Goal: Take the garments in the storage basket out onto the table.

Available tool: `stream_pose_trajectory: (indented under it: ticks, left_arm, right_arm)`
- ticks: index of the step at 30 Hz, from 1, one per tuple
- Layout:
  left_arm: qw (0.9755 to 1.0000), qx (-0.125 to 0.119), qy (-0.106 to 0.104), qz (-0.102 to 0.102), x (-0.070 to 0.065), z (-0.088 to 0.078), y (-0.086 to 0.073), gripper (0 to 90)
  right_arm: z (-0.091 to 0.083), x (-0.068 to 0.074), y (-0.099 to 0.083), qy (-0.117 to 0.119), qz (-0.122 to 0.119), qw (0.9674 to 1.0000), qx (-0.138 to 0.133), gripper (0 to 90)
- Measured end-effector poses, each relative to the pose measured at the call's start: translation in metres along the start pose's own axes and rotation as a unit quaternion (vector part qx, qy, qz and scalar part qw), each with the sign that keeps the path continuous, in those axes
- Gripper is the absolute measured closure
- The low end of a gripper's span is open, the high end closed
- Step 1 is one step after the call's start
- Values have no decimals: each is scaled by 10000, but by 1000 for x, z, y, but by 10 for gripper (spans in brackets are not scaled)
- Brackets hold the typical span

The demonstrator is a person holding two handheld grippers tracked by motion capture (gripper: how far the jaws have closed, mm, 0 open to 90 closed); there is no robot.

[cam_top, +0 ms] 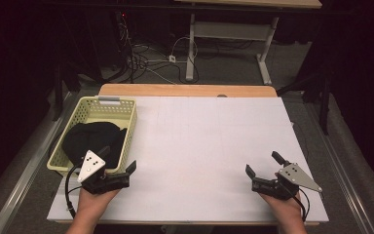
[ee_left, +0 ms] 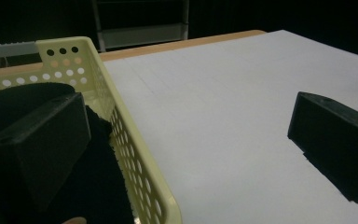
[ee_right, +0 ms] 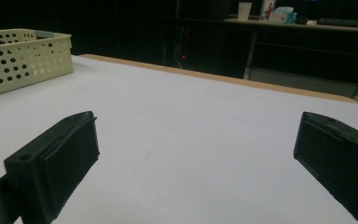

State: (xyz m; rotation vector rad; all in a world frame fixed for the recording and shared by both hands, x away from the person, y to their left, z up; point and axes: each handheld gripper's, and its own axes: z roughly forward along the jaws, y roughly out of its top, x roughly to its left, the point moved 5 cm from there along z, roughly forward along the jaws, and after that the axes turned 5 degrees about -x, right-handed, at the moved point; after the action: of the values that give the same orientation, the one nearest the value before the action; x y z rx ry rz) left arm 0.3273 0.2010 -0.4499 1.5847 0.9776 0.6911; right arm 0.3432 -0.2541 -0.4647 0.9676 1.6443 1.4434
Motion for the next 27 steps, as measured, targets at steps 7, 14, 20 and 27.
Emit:
stream_pose_trajectory:
  ticks: [7, 14, 20, 27]
  left_arm:
    - [9998, -32, -97, -155, -3, 0, 0, 0]
    - [9992, -134, -235, -284, -5, -2, 2, 0]
    - [9996, 166, -229, -52, -1, -3, 3, 0]
    - [9994, 337, 21, -7, 17, -9, 5, 0]
  right_arm:
    - [1, -1, -6, 82, 113, 9999, 54, 4]
    - [1, 1, -4, 96, 87, 9999, 48, 11]
    - [4, 2, -4, 79, 60, 9999, 65, 11]
    - [4, 3, -4, 84, 10, 9999, 60, 11]
